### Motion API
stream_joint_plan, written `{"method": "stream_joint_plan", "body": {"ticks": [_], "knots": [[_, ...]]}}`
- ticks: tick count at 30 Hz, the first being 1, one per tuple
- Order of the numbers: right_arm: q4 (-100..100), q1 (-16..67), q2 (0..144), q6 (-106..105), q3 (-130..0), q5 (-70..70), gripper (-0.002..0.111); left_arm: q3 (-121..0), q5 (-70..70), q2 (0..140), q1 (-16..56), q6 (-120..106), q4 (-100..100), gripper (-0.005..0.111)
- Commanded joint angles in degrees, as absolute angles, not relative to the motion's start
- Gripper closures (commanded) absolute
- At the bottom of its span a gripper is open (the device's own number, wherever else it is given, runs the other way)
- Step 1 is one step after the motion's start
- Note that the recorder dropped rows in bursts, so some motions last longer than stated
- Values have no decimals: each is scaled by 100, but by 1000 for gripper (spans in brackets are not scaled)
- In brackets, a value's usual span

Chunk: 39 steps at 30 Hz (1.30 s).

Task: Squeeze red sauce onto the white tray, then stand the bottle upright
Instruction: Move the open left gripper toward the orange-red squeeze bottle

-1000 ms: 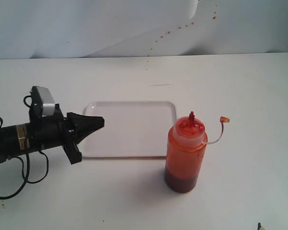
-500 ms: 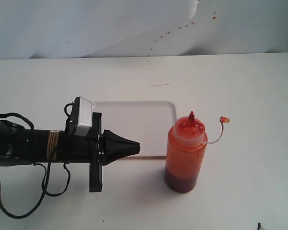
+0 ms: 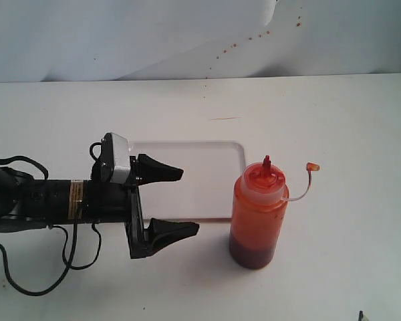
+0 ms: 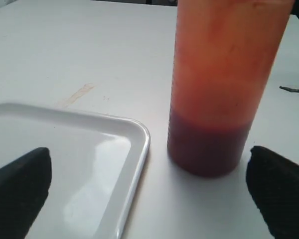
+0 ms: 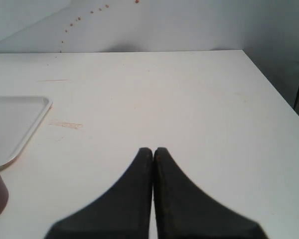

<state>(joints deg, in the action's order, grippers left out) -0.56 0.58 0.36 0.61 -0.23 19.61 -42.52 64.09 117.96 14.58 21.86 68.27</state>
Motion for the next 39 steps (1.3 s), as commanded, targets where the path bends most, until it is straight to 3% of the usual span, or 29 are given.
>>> {"method": "stream_joint_plan", "body": {"ticks": [1,11,20,26,28,31,39], "knots": [[-42,58,0,47,0,1956,108,-4297,6614,11811,1494,2197,6456,3],[-42,58,0,47,0,1956,108,-4387,6498,11825,1494,886,5566,3],[-42,58,0,47,0,1956,108,-5438,6706,12951,1494,2378,6872,3],[-42,58,0,47,0,1956,108,-5641,6996,13164,1494,2158,7420,3],[-42,58,0,47,0,1956,108,-5842,6996,13204,1494,2136,7579,12],[-42,58,0,47,0,1956,108,-6215,6996,13409,1712,2136,7922,44],[-42,58,0,47,0,1956,108,-6566,6996,13508,2158,2238,8149,46]]}}
